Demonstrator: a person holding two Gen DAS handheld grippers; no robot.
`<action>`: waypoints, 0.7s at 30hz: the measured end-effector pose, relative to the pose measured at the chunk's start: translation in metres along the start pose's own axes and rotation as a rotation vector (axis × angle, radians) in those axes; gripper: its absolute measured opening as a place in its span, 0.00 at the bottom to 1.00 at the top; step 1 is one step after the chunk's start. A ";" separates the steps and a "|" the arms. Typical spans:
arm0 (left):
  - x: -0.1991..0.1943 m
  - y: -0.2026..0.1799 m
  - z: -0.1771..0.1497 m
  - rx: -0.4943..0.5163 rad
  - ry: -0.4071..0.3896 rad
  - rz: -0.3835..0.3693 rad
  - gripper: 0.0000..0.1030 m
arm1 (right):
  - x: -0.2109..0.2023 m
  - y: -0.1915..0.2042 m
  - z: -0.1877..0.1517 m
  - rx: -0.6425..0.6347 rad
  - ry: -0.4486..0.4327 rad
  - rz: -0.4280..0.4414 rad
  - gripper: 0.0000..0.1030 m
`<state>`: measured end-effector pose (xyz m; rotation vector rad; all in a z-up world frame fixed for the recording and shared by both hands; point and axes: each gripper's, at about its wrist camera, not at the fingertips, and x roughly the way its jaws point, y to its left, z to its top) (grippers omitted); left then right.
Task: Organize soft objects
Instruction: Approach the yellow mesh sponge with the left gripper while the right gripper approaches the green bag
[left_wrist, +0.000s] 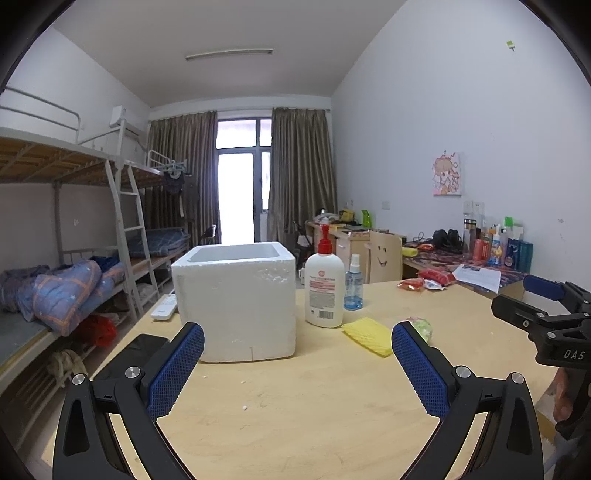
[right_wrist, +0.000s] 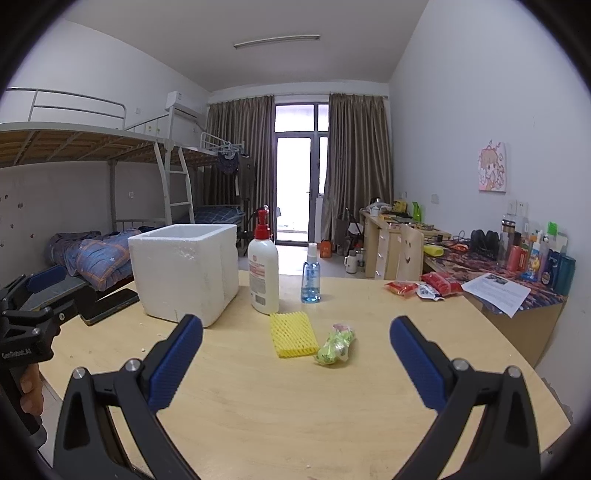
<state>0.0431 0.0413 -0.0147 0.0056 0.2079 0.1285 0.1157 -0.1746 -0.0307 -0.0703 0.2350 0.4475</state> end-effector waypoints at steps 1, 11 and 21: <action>0.001 -0.001 -0.001 0.003 0.002 -0.001 0.99 | 0.001 -0.002 -0.001 0.002 0.003 -0.001 0.99; 0.019 -0.025 0.004 0.028 0.022 -0.077 0.99 | -0.005 -0.027 -0.003 0.030 0.008 -0.049 0.99; 0.042 -0.057 0.009 0.058 0.057 -0.173 0.99 | -0.010 -0.054 -0.009 0.064 0.040 -0.124 0.99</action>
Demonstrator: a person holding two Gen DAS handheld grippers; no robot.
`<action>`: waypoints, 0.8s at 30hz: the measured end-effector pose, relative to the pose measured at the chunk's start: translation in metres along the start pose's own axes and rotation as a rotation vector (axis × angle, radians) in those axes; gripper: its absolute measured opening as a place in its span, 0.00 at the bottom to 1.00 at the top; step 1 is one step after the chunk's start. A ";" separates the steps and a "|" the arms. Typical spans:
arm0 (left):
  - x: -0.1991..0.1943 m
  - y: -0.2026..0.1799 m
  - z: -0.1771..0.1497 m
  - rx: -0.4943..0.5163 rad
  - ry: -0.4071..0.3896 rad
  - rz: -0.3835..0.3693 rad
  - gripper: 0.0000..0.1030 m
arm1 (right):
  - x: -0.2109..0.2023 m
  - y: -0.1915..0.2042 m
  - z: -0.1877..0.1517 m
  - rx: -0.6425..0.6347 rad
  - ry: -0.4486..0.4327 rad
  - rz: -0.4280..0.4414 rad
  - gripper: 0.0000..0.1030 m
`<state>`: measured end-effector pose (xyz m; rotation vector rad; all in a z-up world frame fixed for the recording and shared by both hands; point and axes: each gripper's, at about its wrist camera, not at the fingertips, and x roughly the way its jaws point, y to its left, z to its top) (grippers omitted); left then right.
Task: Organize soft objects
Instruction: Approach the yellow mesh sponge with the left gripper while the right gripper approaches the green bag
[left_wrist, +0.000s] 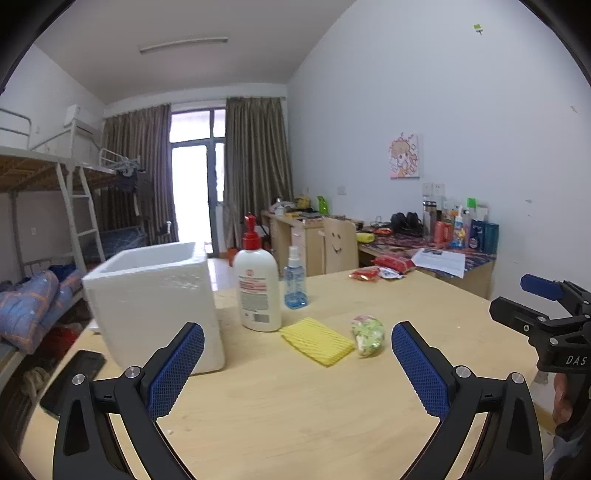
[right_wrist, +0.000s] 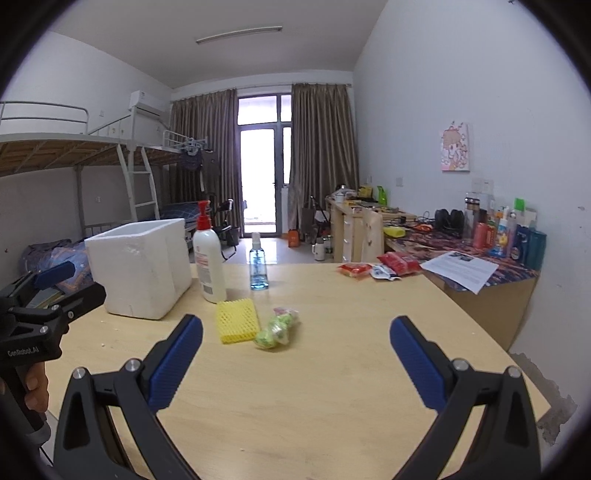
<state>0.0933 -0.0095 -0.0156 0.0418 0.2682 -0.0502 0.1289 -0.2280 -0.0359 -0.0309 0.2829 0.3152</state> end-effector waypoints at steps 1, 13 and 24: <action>0.004 -0.002 0.000 0.001 0.010 -0.007 0.99 | 0.001 -0.002 0.000 0.003 0.003 0.001 1.00; 0.029 -0.007 0.009 0.006 0.060 -0.016 0.99 | 0.029 -0.008 0.002 0.043 0.068 0.040 0.99; 0.055 0.000 0.009 -0.022 0.115 -0.024 0.99 | 0.057 -0.002 0.002 0.035 0.135 0.084 0.99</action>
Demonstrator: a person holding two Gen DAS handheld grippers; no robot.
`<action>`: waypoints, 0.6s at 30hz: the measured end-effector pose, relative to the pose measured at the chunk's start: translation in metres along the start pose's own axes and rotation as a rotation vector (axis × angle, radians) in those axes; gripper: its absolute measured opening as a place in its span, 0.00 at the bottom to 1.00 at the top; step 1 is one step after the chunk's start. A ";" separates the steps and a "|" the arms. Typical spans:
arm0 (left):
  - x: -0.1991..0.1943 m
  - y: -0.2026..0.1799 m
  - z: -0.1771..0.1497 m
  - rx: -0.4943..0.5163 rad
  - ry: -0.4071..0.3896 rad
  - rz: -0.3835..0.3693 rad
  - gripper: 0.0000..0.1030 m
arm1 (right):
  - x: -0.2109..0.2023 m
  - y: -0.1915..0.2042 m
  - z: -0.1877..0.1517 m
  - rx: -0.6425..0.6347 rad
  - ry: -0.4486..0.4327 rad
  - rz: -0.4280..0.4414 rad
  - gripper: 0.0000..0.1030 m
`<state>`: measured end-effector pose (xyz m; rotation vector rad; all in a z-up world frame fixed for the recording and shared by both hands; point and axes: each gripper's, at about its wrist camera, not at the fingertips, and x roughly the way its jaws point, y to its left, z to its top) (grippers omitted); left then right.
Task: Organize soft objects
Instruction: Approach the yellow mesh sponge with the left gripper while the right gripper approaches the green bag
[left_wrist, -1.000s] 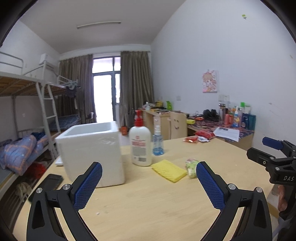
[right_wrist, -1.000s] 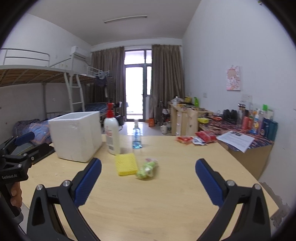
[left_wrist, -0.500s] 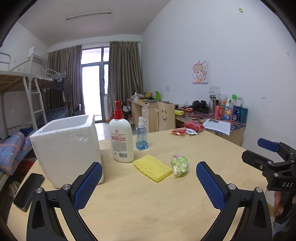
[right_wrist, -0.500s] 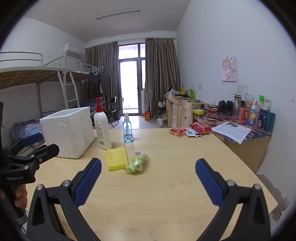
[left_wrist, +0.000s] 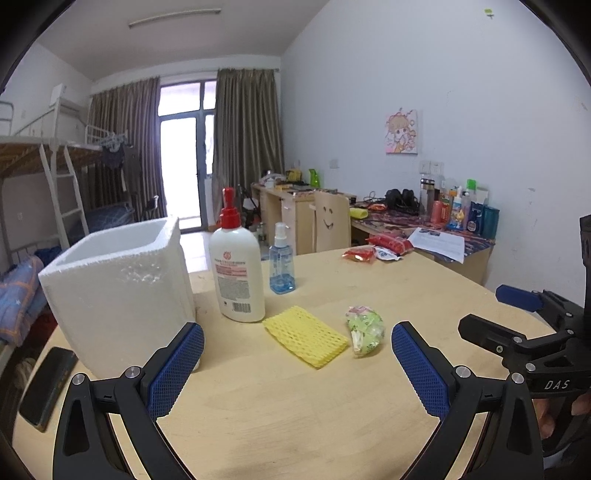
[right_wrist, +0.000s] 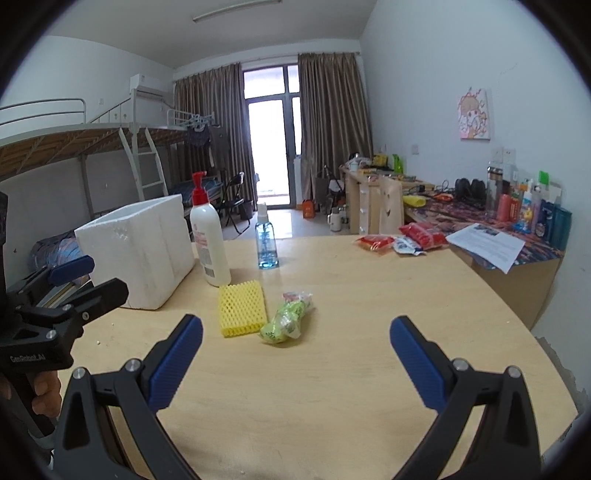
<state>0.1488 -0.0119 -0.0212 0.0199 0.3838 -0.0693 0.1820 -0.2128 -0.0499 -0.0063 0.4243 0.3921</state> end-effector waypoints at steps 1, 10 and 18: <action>0.002 0.001 0.000 0.000 0.004 0.005 0.99 | 0.002 0.000 0.000 0.000 0.005 0.005 0.99; 0.034 0.000 0.003 0.018 0.084 -0.012 0.99 | 0.019 -0.004 0.001 -0.001 0.043 0.009 1.00; 0.067 -0.003 -0.002 0.007 0.168 -0.038 0.99 | 0.034 -0.021 0.000 0.042 0.097 0.000 0.99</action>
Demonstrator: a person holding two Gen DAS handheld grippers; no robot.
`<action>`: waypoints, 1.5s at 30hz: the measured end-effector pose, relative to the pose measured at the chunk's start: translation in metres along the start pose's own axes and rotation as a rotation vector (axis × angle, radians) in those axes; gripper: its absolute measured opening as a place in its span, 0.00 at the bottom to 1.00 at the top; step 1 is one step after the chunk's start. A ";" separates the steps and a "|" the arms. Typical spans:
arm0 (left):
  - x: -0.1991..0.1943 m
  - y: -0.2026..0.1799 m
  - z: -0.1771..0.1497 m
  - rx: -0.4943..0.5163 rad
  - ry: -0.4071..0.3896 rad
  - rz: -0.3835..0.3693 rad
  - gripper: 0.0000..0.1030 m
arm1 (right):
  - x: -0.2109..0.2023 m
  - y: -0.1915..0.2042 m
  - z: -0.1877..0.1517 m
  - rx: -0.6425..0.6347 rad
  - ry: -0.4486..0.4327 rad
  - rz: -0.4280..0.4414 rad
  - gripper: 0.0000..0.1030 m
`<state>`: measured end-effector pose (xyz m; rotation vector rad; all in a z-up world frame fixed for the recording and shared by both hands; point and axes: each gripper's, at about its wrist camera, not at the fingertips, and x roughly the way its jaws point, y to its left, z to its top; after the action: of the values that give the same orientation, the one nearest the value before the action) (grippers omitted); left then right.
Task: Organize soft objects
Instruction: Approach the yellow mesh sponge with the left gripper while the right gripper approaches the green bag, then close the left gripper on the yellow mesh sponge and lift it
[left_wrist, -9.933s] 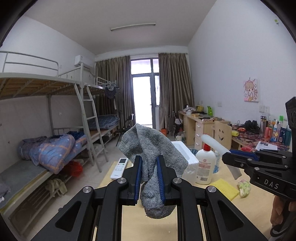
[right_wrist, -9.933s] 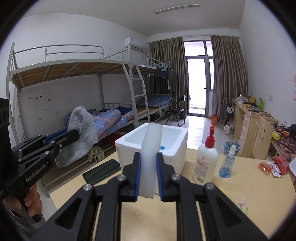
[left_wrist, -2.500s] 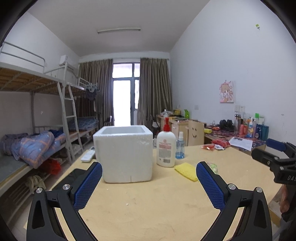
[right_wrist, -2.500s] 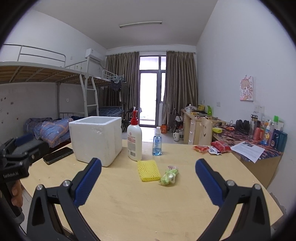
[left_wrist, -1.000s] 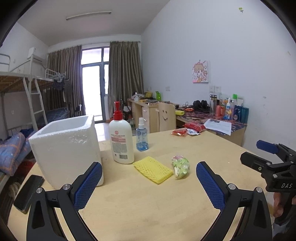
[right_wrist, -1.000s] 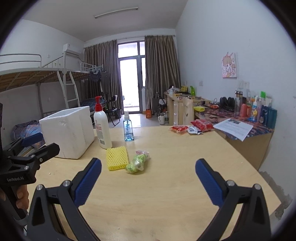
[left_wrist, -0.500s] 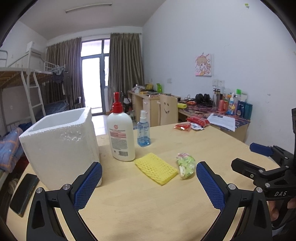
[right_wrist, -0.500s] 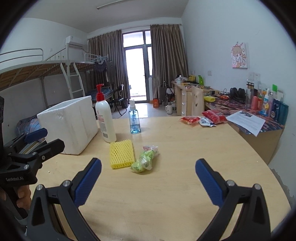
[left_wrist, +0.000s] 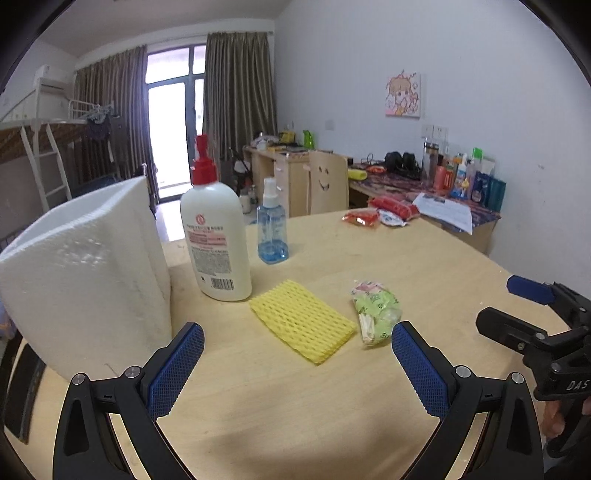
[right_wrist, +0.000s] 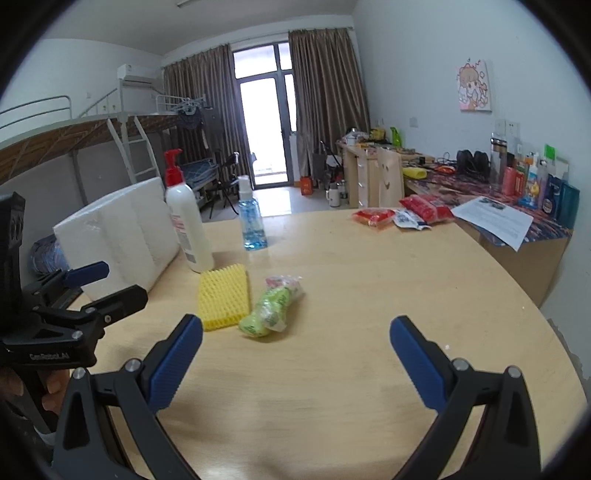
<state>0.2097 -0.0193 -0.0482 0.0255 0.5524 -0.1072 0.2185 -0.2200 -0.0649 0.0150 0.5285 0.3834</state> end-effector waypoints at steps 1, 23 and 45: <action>0.003 0.000 0.001 -0.002 0.010 -0.004 0.99 | 0.002 -0.001 0.000 0.002 0.004 0.002 0.99; 0.082 -0.008 0.008 -0.022 0.226 -0.015 0.72 | 0.033 -0.018 -0.002 0.023 0.092 0.069 0.99; 0.107 0.007 0.004 -0.046 0.303 -0.017 0.38 | 0.050 -0.009 0.005 -0.033 0.144 0.069 0.99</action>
<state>0.3031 -0.0228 -0.1016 -0.0078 0.8577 -0.1075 0.2634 -0.2097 -0.0857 -0.0263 0.6655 0.4626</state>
